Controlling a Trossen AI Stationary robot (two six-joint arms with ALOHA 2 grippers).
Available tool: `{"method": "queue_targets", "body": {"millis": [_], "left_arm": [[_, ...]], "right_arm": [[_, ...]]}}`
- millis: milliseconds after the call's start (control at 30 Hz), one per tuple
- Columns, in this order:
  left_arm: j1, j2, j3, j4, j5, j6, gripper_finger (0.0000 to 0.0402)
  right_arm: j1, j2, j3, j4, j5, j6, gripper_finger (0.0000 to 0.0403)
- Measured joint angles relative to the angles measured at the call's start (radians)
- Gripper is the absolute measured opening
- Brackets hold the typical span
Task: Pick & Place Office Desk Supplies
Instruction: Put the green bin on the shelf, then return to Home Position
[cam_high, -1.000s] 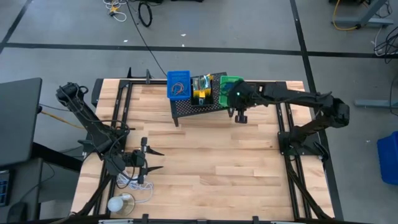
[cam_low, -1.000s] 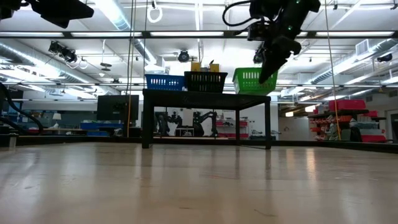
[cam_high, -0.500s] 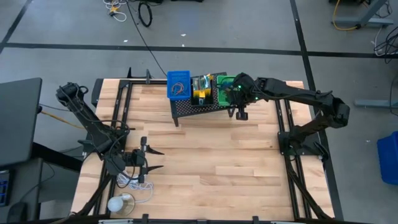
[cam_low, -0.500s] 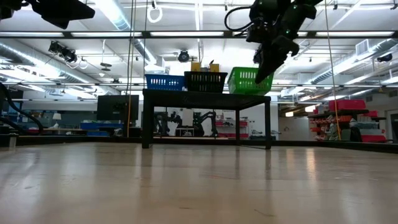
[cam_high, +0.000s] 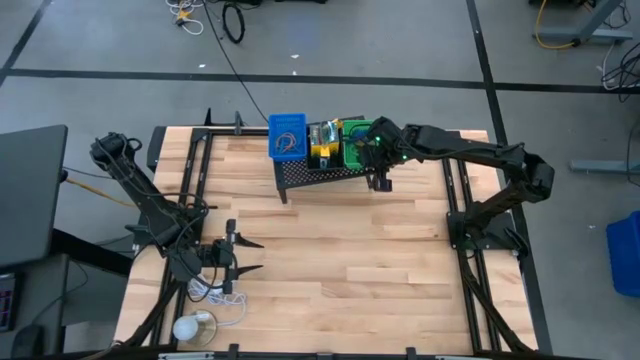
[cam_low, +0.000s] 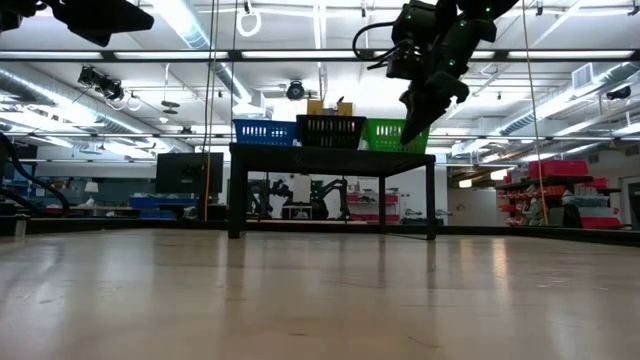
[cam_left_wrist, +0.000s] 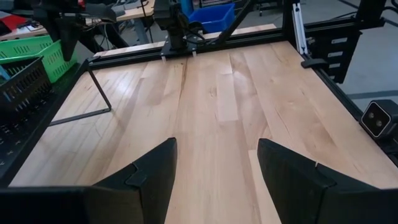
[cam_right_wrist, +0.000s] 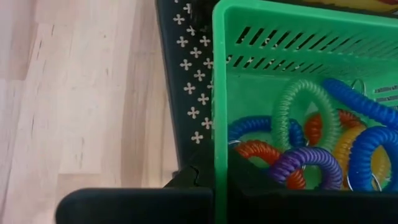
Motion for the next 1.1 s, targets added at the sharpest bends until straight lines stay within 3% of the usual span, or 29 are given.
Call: {"method": "queue_targets", "body": {"millis": [433, 900, 1100], "left_arm": [[0.0, 0.0, 0.0, 0.0, 0.0, 0.001, 0.0231], [0.0, 0.0, 0.0, 0.0, 0.0, 0.004, 0.0231], [0.0, -0.02, 0.0, 0.002, 0.0, 0.008, 0.0231]], "right_arm": [[0.001, 0.004, -0.005, 0.004, 0.017, 0.009, 0.0075], [0.003, 0.003, -0.004, 0.074, 0.063, 0.028, 0.0216], [0.023, 0.003, 0.021, 0.059, 0.073, 0.029, 0.0237]]}}
